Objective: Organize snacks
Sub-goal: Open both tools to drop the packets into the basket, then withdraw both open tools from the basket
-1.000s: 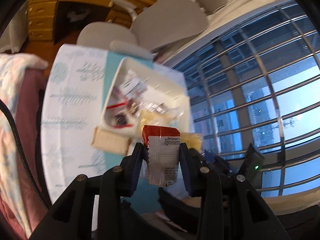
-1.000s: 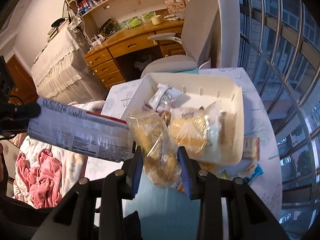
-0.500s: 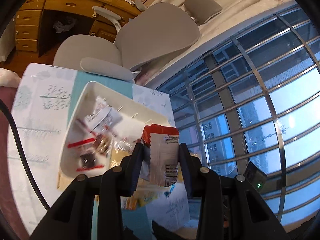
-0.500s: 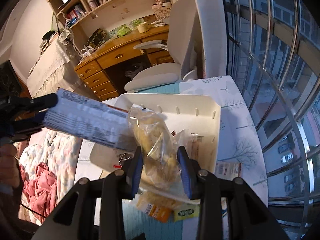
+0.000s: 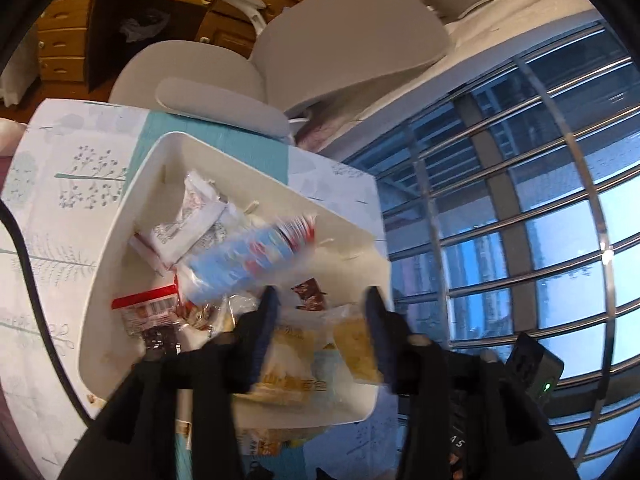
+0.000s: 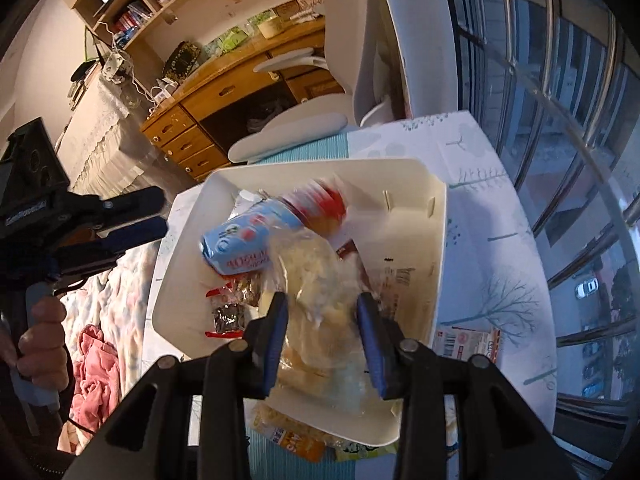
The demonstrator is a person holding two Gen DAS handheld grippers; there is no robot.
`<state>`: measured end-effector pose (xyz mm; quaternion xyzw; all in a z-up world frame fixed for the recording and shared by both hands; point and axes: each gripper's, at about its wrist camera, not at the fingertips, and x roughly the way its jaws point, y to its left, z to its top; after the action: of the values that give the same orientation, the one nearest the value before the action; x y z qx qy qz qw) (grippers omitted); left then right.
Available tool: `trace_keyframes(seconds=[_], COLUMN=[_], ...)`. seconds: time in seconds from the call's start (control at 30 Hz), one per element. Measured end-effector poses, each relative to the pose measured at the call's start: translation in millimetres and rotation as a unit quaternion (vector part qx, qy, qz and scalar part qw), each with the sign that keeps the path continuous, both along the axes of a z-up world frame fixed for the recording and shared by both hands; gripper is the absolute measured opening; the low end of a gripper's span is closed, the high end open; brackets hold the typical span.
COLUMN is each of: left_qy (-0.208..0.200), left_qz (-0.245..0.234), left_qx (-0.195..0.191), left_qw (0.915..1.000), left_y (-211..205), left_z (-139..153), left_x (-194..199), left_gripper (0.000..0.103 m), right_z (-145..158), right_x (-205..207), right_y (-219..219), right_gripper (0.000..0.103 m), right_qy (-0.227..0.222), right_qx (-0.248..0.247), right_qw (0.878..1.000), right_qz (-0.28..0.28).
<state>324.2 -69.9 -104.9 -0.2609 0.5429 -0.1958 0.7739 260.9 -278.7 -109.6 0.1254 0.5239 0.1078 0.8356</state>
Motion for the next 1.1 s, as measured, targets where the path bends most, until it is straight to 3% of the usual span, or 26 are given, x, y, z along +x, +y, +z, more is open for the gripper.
trace_keyframes(seconds=[0.17,0.47,0.7,1.1], left_qy=[-0.002,0.006,-0.012,-0.022], left_qz=[0.012,0.002,-0.017,-0.034], left_qx=[0.026,0.038,0.039,0.061], left_qw=[0.9996,0.9993,0.999,0.9973], left_y=[4,18,39,90], left_z=[5,17,37,53], left_x=[-11,-41,-86,-174], left_gripper=[0.07,0.072,0.078,0.081], right_z=[0,17,37,57], right_x=[2,-17,-51,-134], right_y=[-3,4,25,68], right_gripper=[0.056,0.068,0.077,0.077], right_qy=[-0.001,-0.017,-0.032,-0.05], right_qx=[0.005,0.007,-0.004,-0.022], right_qw=[1.0,1.0,0.999,0.996], right_qz=[-0.001,-0.016,-0.035,-0.064])
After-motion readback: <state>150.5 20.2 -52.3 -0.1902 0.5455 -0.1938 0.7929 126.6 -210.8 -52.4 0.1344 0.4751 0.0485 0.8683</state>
